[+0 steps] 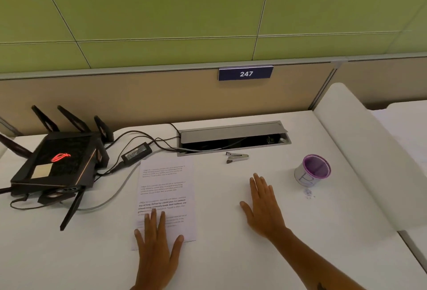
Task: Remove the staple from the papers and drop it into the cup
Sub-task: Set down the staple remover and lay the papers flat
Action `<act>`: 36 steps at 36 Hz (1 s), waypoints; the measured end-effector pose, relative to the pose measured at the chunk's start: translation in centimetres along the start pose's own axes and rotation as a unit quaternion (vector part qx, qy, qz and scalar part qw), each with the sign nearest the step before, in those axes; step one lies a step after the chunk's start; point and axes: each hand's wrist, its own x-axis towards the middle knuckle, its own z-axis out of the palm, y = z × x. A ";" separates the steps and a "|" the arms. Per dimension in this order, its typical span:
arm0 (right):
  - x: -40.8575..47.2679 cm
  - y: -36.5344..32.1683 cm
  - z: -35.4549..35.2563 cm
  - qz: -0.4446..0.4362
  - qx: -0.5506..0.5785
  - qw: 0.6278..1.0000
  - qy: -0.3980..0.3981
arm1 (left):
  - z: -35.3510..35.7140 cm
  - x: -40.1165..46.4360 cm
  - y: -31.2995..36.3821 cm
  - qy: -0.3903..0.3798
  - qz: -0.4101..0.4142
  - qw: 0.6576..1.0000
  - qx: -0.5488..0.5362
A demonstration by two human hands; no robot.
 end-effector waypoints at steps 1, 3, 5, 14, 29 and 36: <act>-0.8 0.4 0.1 0.001 0.001 1.000 -0.001 | 0.3 -0.2 0.3 -0.004 0.006 1.000 0.006; -2.2 1.3 0.2 0.007 -0.001 1.000 -0.004 | 1.1 -0.7 0.8 -0.015 0.018 0.999 0.023; -3.5 2.1 0.1 0.012 -0.005 1.000 -0.004 | 1.9 -1.2 1.6 -0.022 0.030 0.999 0.037; -7.9 7.4 -1.0 0.052 0.003 0.999 0.002 | 7.0 -3.6 5.6 -0.062 0.095 0.991 0.076; -7.1 15.8 -5.3 0.098 0.050 0.991 0.069 | 13.8 -5.5 11.8 -0.064 0.115 0.989 0.062; -5.3 17.2 -5.7 0.081 0.067 0.992 0.065 | 14.5 -4.8 11.7 -0.023 0.115 0.990 0.078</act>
